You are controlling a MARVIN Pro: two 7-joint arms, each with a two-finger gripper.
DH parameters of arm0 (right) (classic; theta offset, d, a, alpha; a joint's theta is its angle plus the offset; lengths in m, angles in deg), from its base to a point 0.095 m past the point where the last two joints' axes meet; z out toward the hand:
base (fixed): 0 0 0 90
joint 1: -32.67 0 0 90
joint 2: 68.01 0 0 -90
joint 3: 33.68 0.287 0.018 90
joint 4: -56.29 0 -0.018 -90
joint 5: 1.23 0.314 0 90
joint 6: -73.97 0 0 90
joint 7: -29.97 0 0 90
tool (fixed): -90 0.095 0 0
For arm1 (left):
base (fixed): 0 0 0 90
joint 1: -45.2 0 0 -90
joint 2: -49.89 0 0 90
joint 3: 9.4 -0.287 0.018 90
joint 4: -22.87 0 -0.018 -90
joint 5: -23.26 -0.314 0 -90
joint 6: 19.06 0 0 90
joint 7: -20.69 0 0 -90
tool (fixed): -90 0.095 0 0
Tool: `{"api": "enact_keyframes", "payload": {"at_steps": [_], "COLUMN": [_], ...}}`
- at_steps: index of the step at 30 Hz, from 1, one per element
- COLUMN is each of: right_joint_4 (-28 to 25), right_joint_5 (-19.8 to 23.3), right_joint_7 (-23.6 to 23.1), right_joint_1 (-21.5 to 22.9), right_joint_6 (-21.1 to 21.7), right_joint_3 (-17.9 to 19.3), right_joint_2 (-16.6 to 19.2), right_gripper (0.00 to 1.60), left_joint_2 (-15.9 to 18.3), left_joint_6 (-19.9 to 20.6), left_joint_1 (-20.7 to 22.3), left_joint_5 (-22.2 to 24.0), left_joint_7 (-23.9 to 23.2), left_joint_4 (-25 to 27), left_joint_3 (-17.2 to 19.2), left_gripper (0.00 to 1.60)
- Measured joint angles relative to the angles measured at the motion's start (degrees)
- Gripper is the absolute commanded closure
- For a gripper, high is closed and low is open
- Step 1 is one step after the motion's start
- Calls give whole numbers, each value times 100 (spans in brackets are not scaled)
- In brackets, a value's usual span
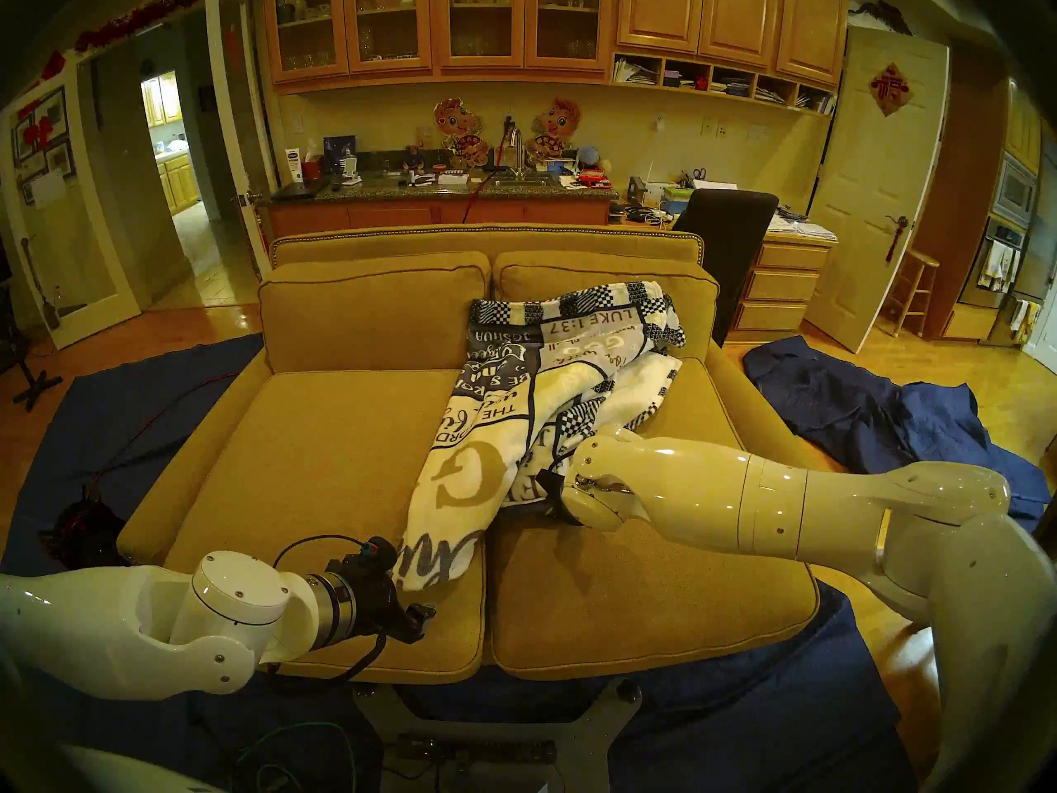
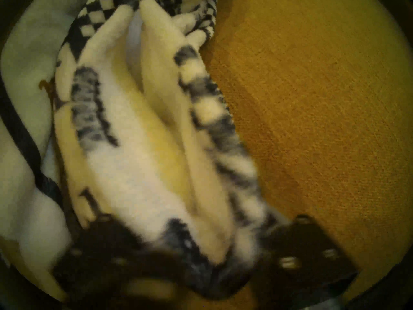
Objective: Fold the blanket in half twice
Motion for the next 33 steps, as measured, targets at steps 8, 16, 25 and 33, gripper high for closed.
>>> {"api": "enact_keyframes", "payload": {"at_steps": [8, 16, 25, 33], "right_joint_4": [-156, -493, -710, -769], "right_joint_5": [-38, -49, 10, 157], "right_joint_7": [-14, 148, 666, 1071], "right_joint_1": [53, 183, 374, 479], "right_joint_6": [-41, 140, 442, 679], "right_joint_3": [10, -1, -10, -94], "right_joint_2": [98, 402, 927, 1376], "right_gripper": [160, 160, 160, 160], "left_joint_2": [16, 16, 17, -59], "left_joint_6": [-2, 57, 207, 363], "left_joint_1": [7, 41, 121, 217], "left_joint_5": [-27, -47, -72, -106], "left_joint_7": [-66, -149, -276, -423], "left_joint_4": [8, 3, -79, -261], "left_joint_3": [1, 19, 95, 171], "left_gripper": [0, 0, 0, 0]}}
